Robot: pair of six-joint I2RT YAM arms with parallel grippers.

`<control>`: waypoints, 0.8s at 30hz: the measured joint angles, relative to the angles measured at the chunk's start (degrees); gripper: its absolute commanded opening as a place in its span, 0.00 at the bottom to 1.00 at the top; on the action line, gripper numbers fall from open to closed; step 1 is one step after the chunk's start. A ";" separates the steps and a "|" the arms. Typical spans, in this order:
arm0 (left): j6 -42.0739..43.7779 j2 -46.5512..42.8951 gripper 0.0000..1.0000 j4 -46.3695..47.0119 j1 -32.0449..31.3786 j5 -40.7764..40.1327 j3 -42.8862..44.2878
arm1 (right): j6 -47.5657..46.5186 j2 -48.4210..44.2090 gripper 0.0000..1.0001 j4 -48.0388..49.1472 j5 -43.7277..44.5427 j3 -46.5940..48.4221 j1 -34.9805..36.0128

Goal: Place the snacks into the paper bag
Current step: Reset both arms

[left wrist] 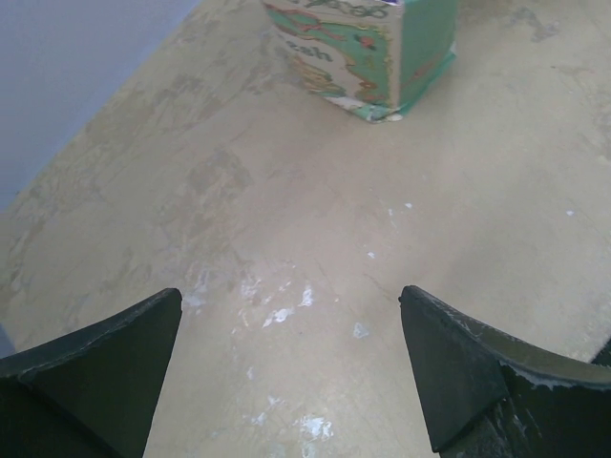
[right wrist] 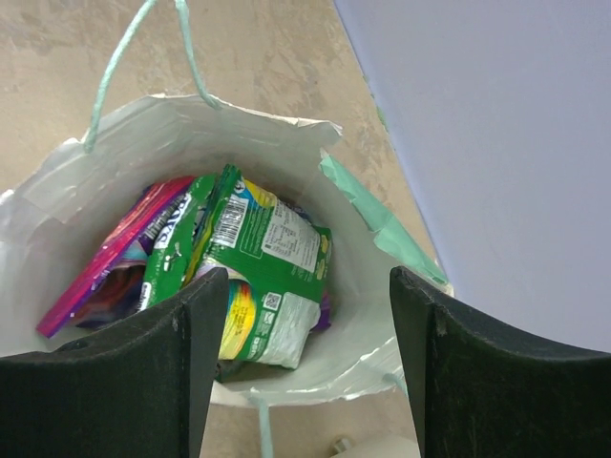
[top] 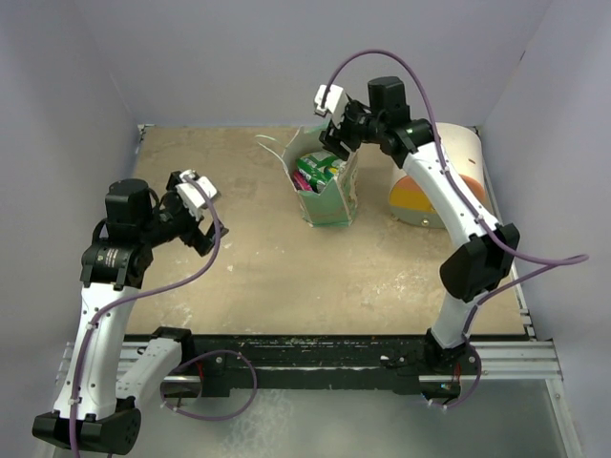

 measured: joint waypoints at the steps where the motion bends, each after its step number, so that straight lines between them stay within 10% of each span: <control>1: -0.59 0.00 0.99 0.55 0.02 -1.44 -0.02 | 0.83 -0.46 0.73 -0.15 0.13 0.00 0.00; 24: -9.84 0.28 0.99 8.98 2.21 -23.89 -0.83 | 13.84 -21.99 1.00 -2.23 21.07 -16.28 0.00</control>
